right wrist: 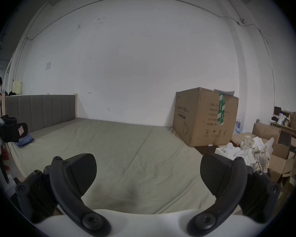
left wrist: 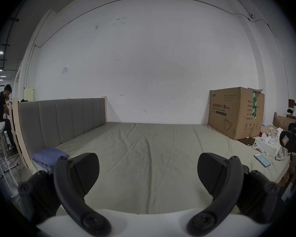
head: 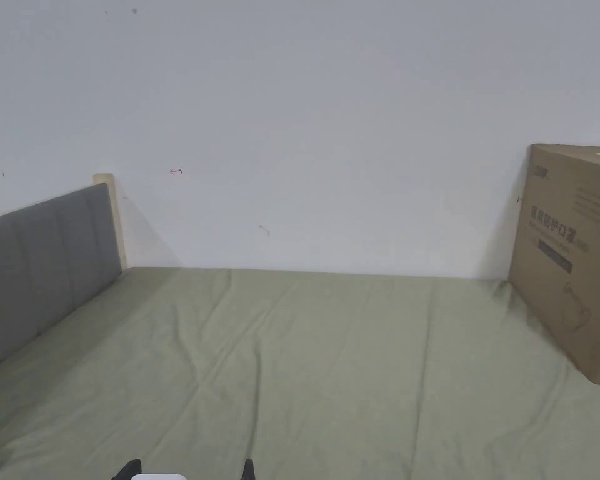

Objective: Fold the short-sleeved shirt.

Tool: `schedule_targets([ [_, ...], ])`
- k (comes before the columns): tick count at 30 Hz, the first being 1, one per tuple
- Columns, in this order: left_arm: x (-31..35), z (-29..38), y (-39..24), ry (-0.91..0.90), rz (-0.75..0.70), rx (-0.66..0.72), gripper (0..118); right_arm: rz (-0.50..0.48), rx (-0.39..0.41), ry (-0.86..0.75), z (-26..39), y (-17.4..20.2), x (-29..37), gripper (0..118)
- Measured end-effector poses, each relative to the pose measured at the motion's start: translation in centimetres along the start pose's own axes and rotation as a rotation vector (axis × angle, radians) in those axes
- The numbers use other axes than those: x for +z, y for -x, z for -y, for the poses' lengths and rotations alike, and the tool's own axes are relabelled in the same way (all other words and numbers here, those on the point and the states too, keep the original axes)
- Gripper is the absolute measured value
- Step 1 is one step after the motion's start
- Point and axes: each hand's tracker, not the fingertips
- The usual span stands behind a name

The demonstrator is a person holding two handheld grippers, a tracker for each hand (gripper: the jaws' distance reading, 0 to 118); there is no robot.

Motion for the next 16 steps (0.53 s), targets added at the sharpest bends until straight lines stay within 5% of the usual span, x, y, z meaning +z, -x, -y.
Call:
schedule_targets([
  [16,-0.2,0.0,-0.2,0.005,0.004,-0.007,116,-0.044,-0.058,0.035,0.0,-0.7,-0.7,118],
])
